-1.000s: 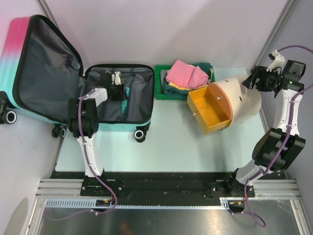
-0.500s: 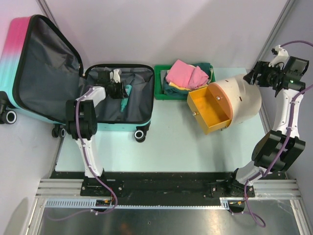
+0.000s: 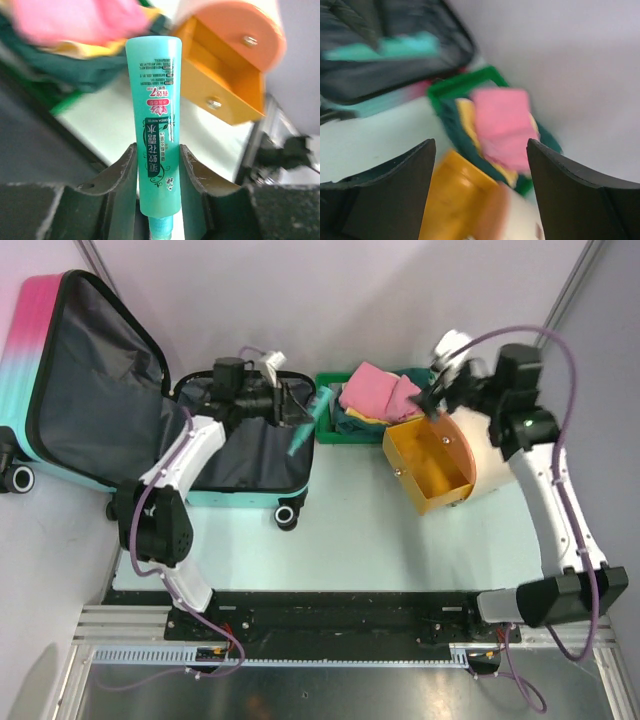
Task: Open, take out, and arrange the luggage
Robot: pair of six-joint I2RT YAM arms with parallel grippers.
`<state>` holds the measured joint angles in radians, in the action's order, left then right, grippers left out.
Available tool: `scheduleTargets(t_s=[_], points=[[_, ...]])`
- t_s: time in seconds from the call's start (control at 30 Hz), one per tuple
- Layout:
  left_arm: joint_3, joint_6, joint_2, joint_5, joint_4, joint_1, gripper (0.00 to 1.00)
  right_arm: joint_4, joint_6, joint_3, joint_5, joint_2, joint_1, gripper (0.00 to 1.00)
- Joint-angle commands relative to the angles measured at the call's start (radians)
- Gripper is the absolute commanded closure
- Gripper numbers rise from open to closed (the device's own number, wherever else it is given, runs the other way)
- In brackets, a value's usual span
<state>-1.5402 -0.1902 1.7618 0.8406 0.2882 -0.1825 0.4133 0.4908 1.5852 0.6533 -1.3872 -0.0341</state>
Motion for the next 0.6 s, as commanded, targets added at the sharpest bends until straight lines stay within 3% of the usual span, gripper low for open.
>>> scheduleTargets(t_s=[0.0, 0.1, 0.23, 0.57], points=[[0.081, -0.058, -0.099, 0.202, 0.008, -0.103, 1.0, 0.168, 0.603, -0.094, -0.036, 0.097, -0.288, 0.22], [0.109, -0.071, -0.114, 0.212, 0.014, -0.152, 1.0, 0.256, 0.835, -0.163, -0.095, 0.122, -0.448, 0.22], [0.118, -0.101, -0.11, 0.239, 0.025, -0.192, 1.0, 0.255, 0.916, -0.195, -0.109, 0.082, -0.535, 0.24], [0.077, -0.129, -0.094, 0.247, 0.068, -0.252, 1.0, 0.254, 1.066, -0.202, -0.101, -0.013, -0.552, 0.25]])
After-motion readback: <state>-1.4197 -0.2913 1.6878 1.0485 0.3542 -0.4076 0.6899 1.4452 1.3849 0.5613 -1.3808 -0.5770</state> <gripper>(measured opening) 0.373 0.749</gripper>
